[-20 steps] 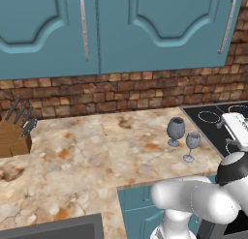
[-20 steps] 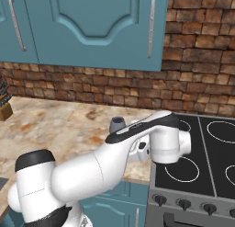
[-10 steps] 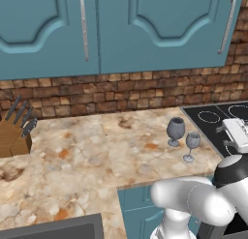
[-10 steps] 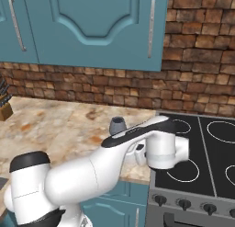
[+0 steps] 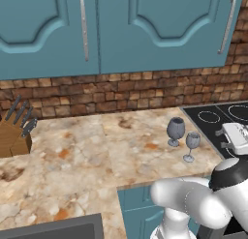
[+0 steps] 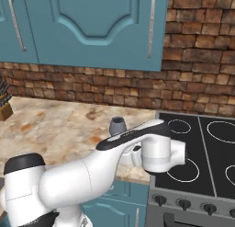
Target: Retrieve the wine glasses from the counter and place one next to each plate.
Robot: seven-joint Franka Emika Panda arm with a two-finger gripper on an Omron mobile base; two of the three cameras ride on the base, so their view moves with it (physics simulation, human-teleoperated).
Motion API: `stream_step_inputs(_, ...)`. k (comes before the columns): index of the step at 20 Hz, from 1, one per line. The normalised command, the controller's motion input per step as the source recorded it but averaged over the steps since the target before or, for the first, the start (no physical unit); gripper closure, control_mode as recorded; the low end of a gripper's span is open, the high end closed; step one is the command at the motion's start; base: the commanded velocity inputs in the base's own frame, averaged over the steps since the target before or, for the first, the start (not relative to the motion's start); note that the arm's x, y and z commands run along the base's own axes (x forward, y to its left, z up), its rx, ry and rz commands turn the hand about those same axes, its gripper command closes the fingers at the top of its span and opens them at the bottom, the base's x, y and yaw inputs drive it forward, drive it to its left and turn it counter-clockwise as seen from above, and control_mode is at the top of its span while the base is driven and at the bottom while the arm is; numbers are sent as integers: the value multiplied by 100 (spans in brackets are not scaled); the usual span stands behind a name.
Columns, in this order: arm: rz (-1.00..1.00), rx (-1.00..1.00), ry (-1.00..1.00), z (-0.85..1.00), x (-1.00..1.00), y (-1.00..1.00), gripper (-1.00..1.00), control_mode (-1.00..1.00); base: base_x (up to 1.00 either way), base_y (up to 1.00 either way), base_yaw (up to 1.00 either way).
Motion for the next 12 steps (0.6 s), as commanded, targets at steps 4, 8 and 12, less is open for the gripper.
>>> stream_step_inputs(4, -3, 0, 0, -16, 9, 0, -100, -100, 0, 0, 0)
stream_step_inputs(8, 0, 0, 0, -25, 14, 0, -100, -100, 0, 0, 0)
stream_step_inputs(12, 0, 0, -1, -28, 13, 0, -100, -100, 0, 0, 0)
